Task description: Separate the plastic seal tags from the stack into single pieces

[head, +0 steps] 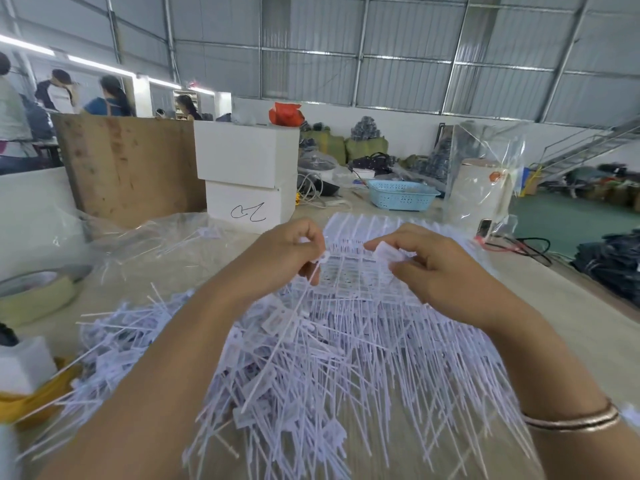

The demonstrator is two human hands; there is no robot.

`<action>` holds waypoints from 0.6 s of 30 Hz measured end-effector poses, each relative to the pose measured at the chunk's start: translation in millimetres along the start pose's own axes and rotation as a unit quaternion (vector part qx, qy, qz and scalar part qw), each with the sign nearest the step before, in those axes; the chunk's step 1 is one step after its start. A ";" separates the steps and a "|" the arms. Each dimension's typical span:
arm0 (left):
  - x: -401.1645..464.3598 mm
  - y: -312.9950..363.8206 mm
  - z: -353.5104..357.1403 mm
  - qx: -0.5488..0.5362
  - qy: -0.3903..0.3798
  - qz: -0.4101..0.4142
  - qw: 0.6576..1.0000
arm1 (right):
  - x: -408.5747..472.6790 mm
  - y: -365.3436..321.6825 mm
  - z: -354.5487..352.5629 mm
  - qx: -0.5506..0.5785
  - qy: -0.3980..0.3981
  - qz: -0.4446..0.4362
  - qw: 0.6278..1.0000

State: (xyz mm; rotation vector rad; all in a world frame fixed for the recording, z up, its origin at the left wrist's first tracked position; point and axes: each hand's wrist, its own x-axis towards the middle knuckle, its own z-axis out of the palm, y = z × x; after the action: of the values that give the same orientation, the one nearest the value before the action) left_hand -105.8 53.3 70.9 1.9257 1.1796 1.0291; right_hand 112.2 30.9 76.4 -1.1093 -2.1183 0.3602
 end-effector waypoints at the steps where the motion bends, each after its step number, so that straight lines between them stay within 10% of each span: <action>1: -0.3 -2.4 -1.4 0.042 -0.021 -0.003 0.999 | -0.4 0.3 -1.9 -0.013 -0.017 0.007 1.000; 8: 1.2 -13.4 6.2 0.290 -0.018 0.000 0.957 | -0.8 -7.3 15.1 -0.013 -0.082 0.026 0.996; 18: -3.9 3.3 20.6 0.060 0.003 0.104 0.993 | 0.0 -10.3 16.9 -0.024 -0.063 0.054 0.996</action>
State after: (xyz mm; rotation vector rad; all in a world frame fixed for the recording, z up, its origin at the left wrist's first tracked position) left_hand -87.7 46.0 62.7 2.1772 1.0814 1.0930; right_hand 94.2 26.1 69.8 -1.2613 -2.1910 0.4432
